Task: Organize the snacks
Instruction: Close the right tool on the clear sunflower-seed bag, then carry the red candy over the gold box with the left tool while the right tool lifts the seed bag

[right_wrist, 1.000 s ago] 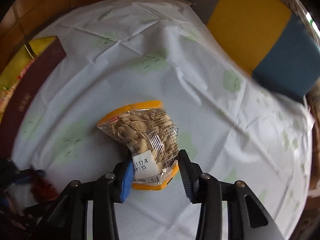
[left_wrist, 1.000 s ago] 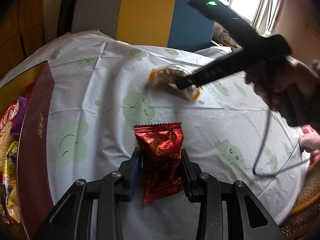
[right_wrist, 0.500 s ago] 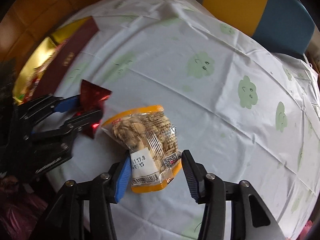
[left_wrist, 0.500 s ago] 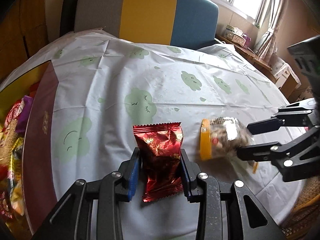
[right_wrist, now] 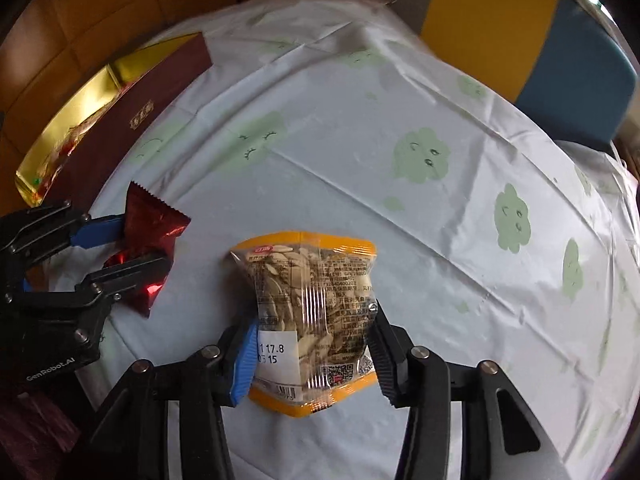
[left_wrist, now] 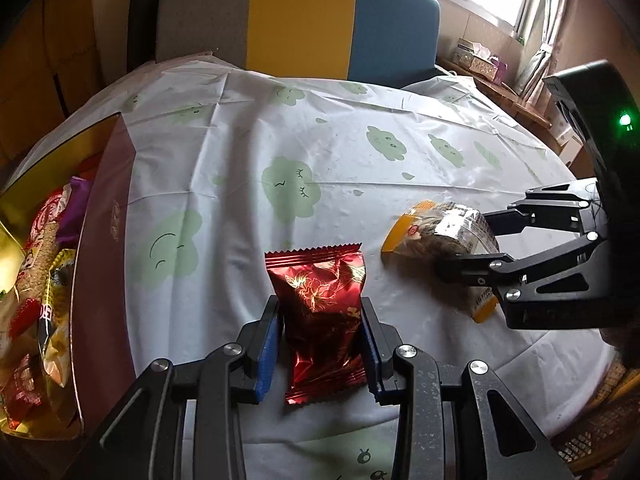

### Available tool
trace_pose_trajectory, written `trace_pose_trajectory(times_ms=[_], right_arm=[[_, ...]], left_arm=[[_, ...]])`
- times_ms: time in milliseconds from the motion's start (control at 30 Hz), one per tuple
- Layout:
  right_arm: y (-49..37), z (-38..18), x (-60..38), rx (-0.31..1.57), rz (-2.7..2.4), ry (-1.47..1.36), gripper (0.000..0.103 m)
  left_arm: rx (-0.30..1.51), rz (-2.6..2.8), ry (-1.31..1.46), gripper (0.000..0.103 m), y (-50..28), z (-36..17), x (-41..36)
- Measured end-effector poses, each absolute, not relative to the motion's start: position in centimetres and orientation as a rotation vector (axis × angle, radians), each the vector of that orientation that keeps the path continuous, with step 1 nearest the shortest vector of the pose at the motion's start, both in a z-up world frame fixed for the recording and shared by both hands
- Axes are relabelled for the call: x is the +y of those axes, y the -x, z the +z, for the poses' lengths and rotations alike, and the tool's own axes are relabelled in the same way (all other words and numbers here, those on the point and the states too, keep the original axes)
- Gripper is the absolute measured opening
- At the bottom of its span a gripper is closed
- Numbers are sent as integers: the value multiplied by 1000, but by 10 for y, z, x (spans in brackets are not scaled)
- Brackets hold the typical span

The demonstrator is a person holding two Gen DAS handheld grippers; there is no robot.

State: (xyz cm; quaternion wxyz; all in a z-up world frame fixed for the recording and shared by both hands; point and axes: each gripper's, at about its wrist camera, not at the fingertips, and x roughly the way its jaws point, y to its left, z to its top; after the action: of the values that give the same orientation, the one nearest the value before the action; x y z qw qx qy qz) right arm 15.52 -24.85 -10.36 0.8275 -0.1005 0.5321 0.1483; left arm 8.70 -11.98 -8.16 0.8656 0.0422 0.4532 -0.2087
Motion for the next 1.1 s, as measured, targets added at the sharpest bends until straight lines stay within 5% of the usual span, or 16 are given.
trace_pose_trajectory(times_ms=[667, 1100], right_arm=[[-151, -118, -251, 1069, 352, 280, 49], [-124, -112, -254, 1040, 338, 309, 49]], left_arm=[[860, -429, -130, 35, -63, -49, -125], [714, -163, -13, 36, -58, 22, -24]])
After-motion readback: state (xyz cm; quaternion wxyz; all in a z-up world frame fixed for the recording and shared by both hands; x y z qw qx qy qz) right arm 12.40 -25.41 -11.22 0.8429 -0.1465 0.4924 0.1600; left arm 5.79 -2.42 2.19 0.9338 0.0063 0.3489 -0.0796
